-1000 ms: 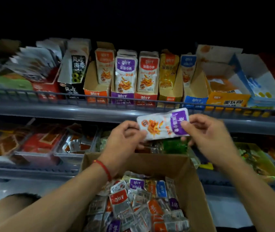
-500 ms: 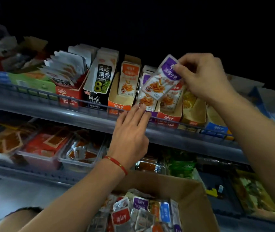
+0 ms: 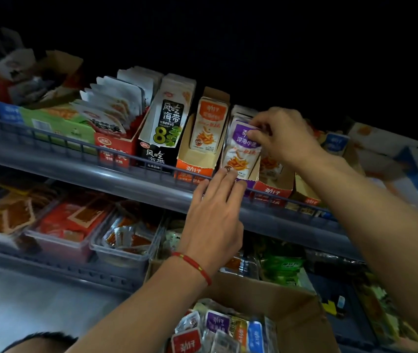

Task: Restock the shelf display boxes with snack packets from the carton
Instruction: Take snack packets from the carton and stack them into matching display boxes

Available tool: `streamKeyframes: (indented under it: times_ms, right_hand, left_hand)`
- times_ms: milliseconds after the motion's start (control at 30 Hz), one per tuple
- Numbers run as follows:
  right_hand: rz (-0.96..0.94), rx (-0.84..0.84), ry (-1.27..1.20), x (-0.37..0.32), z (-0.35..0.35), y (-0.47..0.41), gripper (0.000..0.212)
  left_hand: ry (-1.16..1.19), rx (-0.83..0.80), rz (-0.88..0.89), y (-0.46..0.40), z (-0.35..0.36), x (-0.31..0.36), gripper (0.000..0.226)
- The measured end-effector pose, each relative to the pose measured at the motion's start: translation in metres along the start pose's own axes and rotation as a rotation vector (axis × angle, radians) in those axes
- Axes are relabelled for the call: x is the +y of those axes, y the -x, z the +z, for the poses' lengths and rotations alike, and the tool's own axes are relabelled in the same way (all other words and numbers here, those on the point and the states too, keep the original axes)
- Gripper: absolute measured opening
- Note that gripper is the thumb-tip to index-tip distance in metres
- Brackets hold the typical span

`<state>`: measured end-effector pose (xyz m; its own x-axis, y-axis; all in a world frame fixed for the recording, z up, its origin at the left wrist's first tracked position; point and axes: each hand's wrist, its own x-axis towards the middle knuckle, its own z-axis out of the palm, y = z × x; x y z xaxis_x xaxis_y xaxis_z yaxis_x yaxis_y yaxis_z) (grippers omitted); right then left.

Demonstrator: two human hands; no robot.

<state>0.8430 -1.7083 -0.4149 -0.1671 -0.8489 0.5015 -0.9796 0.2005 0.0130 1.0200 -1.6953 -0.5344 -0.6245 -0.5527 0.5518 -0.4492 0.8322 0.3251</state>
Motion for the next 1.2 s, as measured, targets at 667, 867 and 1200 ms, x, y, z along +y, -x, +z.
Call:
streamKeyframes:
  times_ms: [667,867,1200]
  right_hand:
    - [0.019,0.103,0.059,0.005,0.011,0.005,0.051]
    - [-0.067,0.187,0.017,0.017,-0.008,0.04,0.042]
    - [0.113,0.117,-0.271,0.053,0.0,0.202,0.021]
  left_hand:
    - [-0.012,-0.021,0.015,0.002,-0.001,-0.001,0.07]
    - [-0.014,-0.006,0.048,0.01,-0.002,-0.001,0.075]
    - [0.18,-0.322,0.228,0.075,0.045,0.031,0.025]
